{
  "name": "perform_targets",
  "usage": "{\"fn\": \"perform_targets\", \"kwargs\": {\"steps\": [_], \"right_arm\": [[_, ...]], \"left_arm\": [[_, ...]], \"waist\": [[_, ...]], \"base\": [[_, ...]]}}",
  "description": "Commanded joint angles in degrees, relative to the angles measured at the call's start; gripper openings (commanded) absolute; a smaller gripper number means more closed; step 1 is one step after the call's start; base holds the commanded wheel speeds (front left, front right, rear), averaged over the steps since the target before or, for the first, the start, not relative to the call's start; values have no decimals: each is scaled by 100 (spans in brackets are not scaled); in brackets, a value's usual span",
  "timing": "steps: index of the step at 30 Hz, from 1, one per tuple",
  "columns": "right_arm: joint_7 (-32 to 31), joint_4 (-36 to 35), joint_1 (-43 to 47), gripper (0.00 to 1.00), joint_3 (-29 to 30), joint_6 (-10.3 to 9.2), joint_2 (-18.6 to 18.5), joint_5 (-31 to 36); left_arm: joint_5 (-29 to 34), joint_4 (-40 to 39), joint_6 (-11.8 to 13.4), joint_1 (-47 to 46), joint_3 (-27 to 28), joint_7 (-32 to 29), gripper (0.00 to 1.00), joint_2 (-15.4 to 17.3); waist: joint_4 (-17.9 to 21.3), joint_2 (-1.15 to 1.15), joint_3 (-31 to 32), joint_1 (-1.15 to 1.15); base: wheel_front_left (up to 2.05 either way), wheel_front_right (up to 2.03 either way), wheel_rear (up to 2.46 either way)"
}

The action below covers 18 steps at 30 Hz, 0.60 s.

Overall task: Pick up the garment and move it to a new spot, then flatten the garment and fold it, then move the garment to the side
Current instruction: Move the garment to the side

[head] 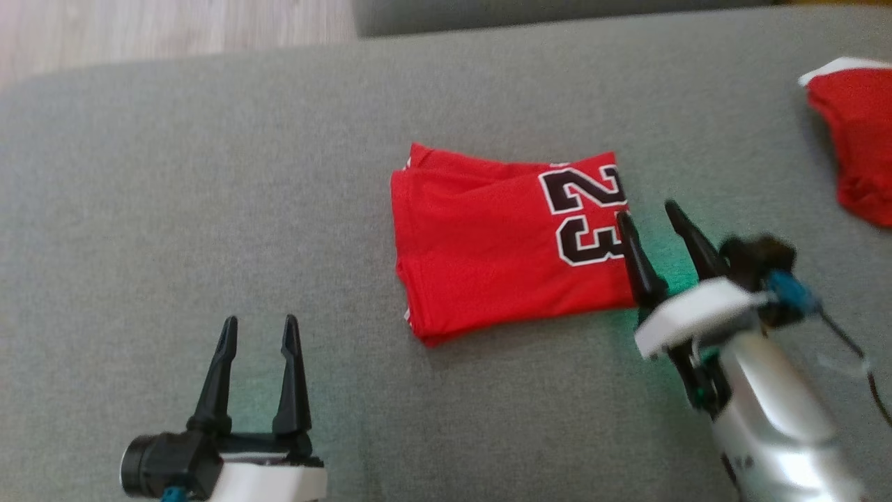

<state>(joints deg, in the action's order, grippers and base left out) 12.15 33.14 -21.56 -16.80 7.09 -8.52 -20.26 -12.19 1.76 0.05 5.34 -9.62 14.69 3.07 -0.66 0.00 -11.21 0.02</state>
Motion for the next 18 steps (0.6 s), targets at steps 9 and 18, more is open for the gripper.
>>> {"fn": "perform_targets", "kwargs": {"steps": [9, 18], "right_arm": [[-439, 1124, -706, 0, -485, 40, 180, -390], [102, 938, -1221, 0, -362, 40, -350, -94]], "left_arm": [[28, -113, 75, -389, 41, 30, 100, -19], [128, -234, 60, -482, 197, 30, 100, -19]], "waist": [[-114, 0, -463, -2], [430, 0, -836, -2]], "base": [[0, 0, 0], [0, 0, 0]]}}
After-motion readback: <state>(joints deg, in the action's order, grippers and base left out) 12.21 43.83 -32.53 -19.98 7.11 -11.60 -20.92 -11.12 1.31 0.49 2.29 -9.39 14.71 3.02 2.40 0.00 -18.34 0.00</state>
